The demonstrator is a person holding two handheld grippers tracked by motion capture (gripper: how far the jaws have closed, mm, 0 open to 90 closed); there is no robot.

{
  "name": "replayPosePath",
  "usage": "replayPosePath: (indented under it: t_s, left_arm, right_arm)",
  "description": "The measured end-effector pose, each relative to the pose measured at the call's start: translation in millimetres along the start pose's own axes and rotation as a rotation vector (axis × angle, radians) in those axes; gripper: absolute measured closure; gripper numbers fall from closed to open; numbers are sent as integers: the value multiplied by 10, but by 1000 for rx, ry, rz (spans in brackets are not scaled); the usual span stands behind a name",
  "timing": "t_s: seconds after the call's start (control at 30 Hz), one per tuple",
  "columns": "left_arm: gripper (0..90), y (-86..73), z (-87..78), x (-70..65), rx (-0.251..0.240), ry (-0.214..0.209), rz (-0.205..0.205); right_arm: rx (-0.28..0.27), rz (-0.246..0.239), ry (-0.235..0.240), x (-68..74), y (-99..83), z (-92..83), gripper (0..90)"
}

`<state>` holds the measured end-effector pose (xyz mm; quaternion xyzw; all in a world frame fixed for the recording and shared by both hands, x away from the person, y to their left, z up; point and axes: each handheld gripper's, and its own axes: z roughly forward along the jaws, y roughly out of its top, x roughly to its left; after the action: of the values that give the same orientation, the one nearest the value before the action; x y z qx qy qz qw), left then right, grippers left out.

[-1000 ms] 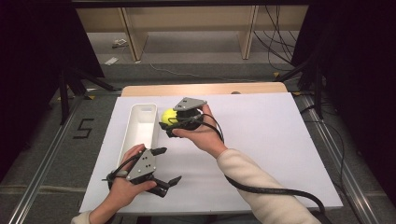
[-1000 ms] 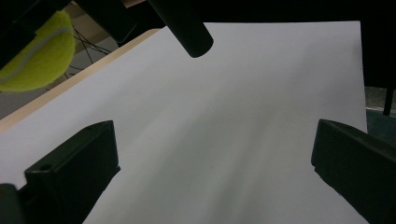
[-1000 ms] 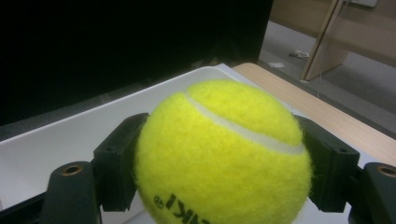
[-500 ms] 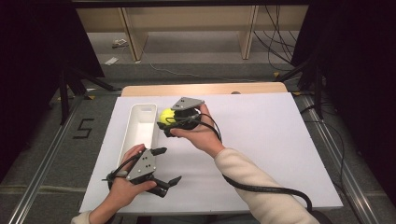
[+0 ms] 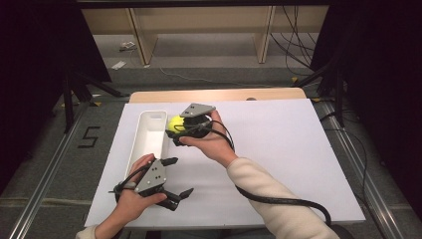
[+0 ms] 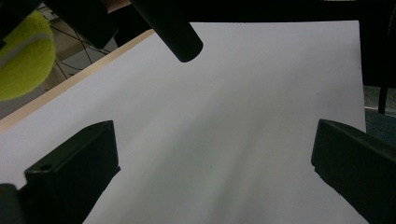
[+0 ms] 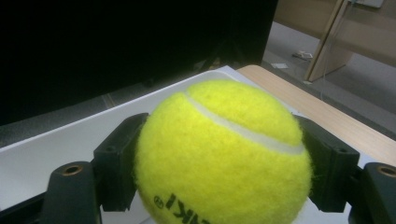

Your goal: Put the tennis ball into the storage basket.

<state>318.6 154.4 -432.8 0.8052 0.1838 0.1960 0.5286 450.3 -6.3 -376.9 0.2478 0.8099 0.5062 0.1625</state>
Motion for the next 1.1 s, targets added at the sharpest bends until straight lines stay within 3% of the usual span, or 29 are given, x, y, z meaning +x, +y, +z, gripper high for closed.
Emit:
replayPosePath:
  t_s: [1.1]
  left_arm:
    - [2,1,0,-2,0,-3,2]
  right_arm:
    - [15,-19,10,44,84,101,261]
